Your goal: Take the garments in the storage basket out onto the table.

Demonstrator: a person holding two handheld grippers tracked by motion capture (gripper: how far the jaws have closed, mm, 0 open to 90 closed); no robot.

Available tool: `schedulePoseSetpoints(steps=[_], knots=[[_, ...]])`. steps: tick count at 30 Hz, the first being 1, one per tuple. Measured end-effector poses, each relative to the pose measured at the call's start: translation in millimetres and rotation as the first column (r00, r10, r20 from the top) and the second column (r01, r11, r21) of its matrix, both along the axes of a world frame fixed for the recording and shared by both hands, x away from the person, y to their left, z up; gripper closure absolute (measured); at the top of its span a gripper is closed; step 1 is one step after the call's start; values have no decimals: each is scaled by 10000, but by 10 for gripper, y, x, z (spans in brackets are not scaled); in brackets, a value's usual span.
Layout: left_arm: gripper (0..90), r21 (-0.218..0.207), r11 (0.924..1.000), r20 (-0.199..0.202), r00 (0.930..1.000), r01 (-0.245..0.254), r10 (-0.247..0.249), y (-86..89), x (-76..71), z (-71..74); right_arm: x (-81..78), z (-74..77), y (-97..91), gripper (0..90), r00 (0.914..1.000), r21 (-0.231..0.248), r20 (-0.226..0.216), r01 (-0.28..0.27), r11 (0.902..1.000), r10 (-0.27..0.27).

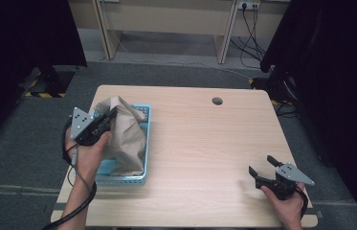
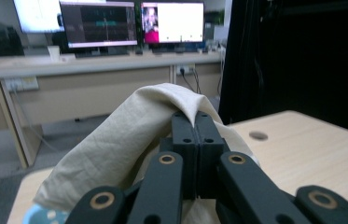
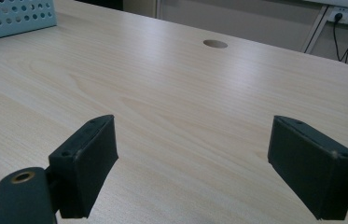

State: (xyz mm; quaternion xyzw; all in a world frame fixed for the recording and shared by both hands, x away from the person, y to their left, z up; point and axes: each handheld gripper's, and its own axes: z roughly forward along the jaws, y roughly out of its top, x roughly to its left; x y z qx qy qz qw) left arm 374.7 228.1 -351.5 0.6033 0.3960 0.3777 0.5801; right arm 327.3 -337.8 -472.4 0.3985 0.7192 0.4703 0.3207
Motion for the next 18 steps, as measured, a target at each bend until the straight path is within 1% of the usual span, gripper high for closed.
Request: schedulePoseSetpoints(steps=[1,2,7,14,16,18], knots=[[897,0,10000,0,10000,0,0,0,0,0,0,0,-1,167,10000,5,-1,6,10000,-6],[898,-27,10000,376,9993,72,-71,3,-1,41,-1,0,-1,166,10000,13,5,13,10000,-13],[898,-26,10000,781,9969,14,-12,8,-2,103,1,0,0,167,10000,2,-14,7,10000,-7],[897,-36,10000,1022,9948,-37,41,28,-26,193,1,0,-1,166,10000,12,-20,16,10000,-16],[897,-100,9999,1106,9939,-9,20,35,-30,221,0,0,0,167,10000,5,-4,20,10000,-20],[897,-82,10000,1095,9940,0,9,38,-42,255,0,0,0,167,10000,4,3,17,10000,-17]])
